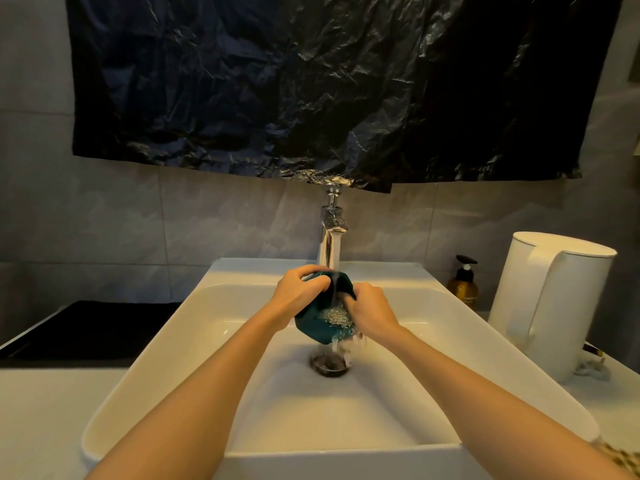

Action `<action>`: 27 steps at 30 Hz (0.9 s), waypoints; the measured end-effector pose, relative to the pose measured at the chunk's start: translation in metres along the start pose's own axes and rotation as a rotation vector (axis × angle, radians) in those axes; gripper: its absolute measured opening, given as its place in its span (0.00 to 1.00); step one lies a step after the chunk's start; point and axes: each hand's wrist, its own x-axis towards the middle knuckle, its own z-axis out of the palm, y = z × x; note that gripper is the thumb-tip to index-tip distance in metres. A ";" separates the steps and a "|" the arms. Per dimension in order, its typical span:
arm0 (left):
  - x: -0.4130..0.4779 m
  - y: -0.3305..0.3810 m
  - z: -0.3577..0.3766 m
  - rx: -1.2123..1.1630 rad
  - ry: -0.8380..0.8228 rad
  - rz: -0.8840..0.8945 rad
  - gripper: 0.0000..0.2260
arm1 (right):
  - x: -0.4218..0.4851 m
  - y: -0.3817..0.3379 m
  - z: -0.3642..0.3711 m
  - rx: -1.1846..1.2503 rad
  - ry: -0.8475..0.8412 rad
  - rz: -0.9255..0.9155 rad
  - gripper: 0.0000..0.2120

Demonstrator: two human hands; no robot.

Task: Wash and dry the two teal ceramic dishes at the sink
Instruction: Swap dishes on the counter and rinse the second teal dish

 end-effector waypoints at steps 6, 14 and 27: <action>0.001 -0.002 -0.001 0.063 -0.023 0.012 0.10 | -0.001 0.006 -0.004 0.301 -0.266 -0.027 0.19; 0.003 0.001 -0.004 -0.010 -0.074 -0.082 0.09 | -0.002 -0.006 -0.001 0.148 -0.159 0.070 0.12; 0.007 -0.006 0.001 0.177 0.116 0.056 0.13 | -0.010 -0.012 -0.007 0.769 -0.410 0.344 0.12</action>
